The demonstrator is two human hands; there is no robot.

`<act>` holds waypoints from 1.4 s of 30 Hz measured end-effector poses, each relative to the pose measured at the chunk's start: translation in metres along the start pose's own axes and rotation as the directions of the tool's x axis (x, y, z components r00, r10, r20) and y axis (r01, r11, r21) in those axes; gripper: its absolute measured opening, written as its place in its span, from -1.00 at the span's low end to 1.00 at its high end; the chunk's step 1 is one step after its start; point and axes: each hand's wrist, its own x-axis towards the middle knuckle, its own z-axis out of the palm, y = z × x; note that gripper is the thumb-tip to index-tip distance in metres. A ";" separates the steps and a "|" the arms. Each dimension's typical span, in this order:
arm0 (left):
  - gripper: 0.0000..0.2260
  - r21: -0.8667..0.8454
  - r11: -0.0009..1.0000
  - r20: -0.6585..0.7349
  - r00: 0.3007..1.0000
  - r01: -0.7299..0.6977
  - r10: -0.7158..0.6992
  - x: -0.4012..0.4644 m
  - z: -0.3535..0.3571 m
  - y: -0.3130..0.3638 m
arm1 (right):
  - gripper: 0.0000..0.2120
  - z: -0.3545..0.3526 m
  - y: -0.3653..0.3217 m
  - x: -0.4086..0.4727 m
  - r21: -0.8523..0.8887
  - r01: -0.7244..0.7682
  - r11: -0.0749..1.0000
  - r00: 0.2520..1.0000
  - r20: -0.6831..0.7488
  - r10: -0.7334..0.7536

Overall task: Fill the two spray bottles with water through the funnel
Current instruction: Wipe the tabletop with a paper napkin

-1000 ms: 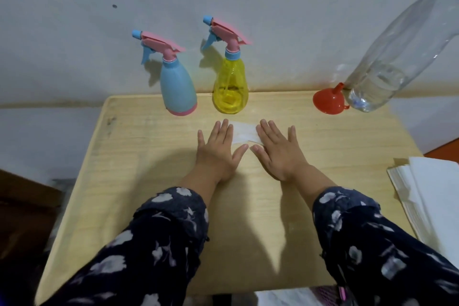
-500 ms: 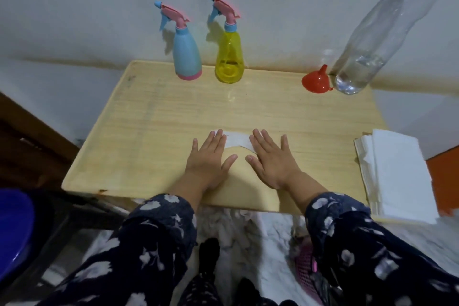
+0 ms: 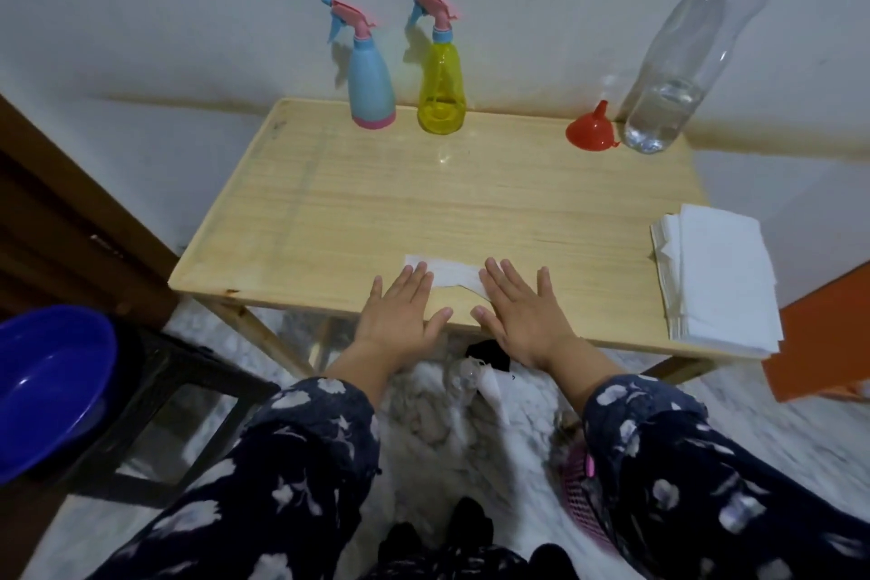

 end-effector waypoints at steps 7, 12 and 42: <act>-0.46 -0.032 0.998 -0.098 0.994 -0.059 0.055 -0.025 0.002 -0.004 | -0.37 -0.007 -0.010 -0.029 0.153 -0.045 0.987 0.999 -0.019 0.048; -0.48 -0.098 0.993 -0.050 0.997 0.058 -0.063 -0.014 -0.005 -0.013 | -0.49 -0.009 -0.008 -0.036 0.255 -0.225 0.940 0.967 -0.059 0.247; -0.58 -0.403 0.899 -0.275 0.960 -0.171 0.060 -0.027 0.003 -0.018 | -0.56 0.011 -0.050 -0.053 0.399 -0.202 0.895 0.889 -0.308 0.338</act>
